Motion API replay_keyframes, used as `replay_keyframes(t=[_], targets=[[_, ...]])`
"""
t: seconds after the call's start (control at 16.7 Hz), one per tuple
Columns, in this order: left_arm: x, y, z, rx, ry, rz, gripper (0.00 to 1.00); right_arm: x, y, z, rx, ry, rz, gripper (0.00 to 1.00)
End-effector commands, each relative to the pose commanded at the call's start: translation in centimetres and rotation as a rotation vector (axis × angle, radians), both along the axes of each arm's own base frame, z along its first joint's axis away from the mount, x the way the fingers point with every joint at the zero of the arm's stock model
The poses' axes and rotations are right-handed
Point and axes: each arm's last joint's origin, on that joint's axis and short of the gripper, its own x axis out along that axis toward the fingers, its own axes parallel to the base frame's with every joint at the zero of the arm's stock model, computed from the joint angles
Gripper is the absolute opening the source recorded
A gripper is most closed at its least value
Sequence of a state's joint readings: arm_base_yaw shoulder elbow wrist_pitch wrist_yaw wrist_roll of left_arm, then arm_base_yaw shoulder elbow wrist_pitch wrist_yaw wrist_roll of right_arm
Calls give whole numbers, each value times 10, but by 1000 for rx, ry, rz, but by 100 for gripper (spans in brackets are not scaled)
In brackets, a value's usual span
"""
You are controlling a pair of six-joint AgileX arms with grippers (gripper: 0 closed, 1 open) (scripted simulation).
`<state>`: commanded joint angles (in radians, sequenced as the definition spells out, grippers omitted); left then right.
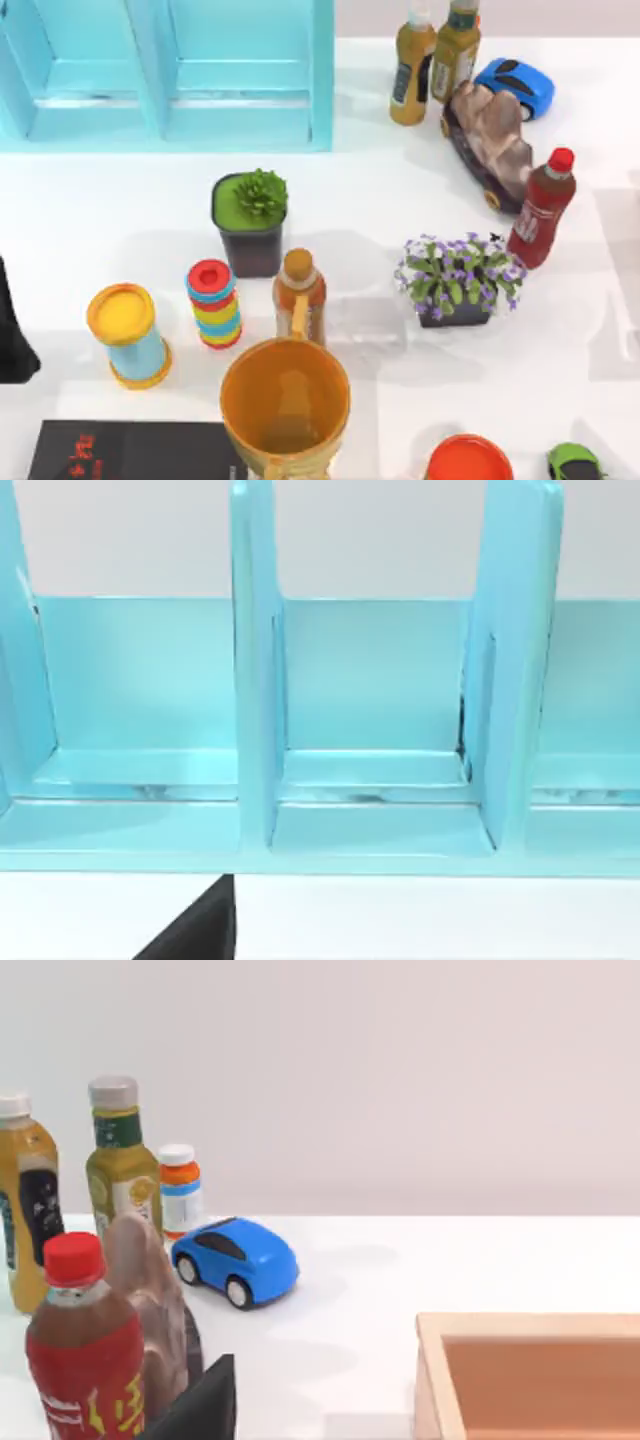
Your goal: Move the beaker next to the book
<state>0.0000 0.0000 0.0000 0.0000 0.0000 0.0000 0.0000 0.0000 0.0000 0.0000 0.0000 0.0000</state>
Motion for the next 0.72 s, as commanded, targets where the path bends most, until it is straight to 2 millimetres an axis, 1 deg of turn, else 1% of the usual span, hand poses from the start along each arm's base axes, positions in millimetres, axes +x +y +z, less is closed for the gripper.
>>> replay_keyframes(t=[0.18, 0.3, 0.54, 0.72], targets=[[0, 0, 3, 10, 0, -2, 100, 0, 0, 0, 0, 0, 0, 100], [0, -1, 15, 60, 5, -8, 100, 0, 0, 0, 0, 0, 0, 100], [5, -2, 58, 271, 75, -22, 100, 0, 0, 0, 0, 0, 0, 100], [23, 0, 89, 492, 236, -52, 100, 0, 0, 0, 0, 0, 0, 100]])
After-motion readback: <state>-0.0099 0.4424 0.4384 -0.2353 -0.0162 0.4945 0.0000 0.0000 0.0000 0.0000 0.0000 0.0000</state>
